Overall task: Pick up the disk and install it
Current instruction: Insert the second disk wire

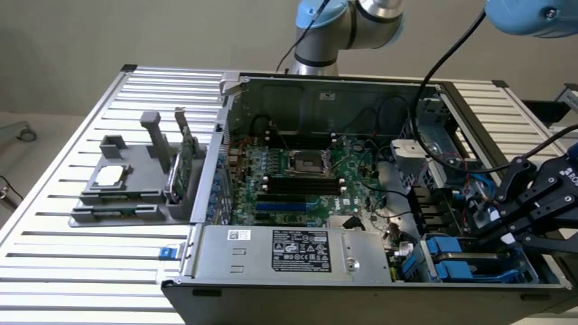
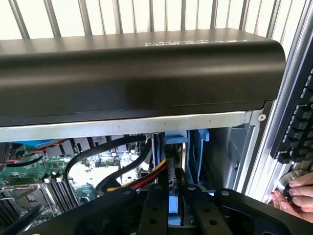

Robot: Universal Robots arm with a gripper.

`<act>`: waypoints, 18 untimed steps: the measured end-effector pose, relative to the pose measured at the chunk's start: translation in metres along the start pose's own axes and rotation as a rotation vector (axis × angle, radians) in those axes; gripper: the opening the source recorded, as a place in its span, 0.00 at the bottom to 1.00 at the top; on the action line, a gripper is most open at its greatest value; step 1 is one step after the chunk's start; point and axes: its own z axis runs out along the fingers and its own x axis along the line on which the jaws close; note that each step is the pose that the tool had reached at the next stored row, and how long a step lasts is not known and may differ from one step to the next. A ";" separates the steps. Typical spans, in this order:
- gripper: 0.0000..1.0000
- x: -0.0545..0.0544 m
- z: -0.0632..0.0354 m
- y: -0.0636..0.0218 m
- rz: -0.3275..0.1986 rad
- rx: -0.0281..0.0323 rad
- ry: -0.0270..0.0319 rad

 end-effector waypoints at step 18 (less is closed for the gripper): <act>0.24 -0.001 0.0012 0.0046 -0.008 0.0173 0.0126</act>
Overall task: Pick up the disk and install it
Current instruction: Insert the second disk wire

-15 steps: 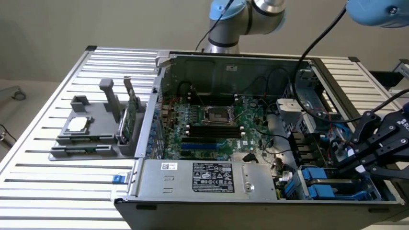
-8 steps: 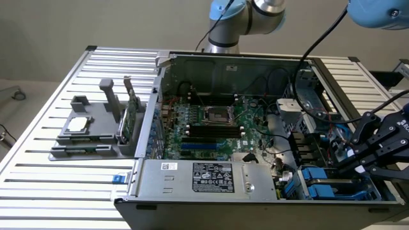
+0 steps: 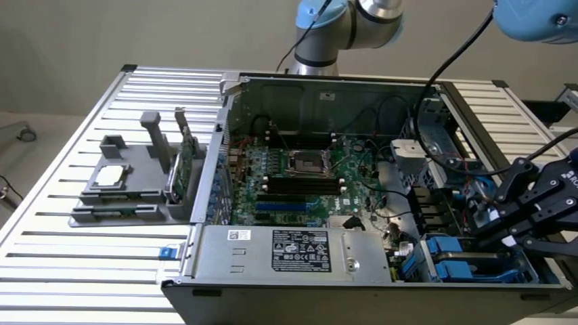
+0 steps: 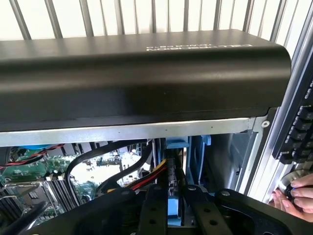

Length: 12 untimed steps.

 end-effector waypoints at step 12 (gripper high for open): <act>0.42 -0.003 -0.0073 -0.0087 -0.005 0.0005 0.0092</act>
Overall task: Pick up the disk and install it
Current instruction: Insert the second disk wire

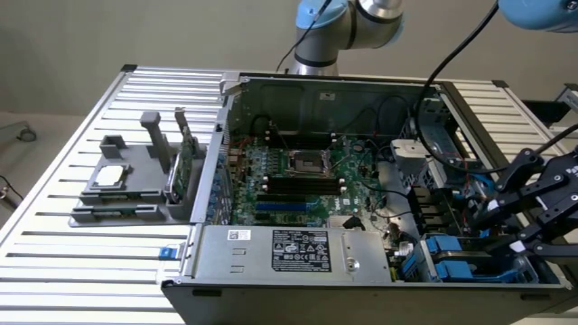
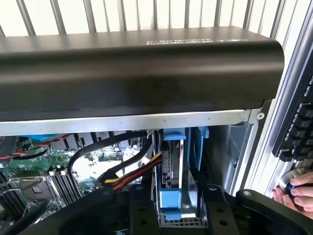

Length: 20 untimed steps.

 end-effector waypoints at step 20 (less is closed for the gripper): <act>0.16 -0.015 0.0125 -0.0459 -0.005 -0.0177 0.0117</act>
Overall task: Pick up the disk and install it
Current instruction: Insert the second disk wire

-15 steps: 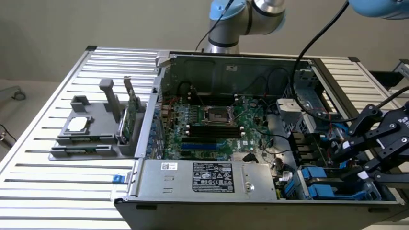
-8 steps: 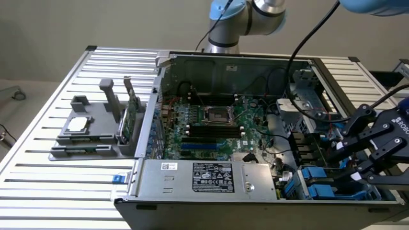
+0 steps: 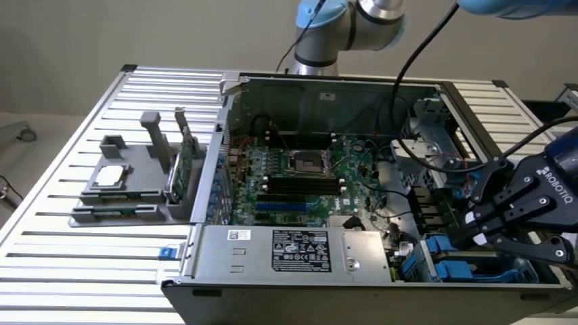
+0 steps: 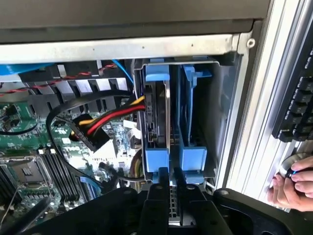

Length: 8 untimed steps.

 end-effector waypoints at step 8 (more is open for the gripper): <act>0.11 -0.001 0.0070 -0.0198 -0.001 -0.0203 0.0029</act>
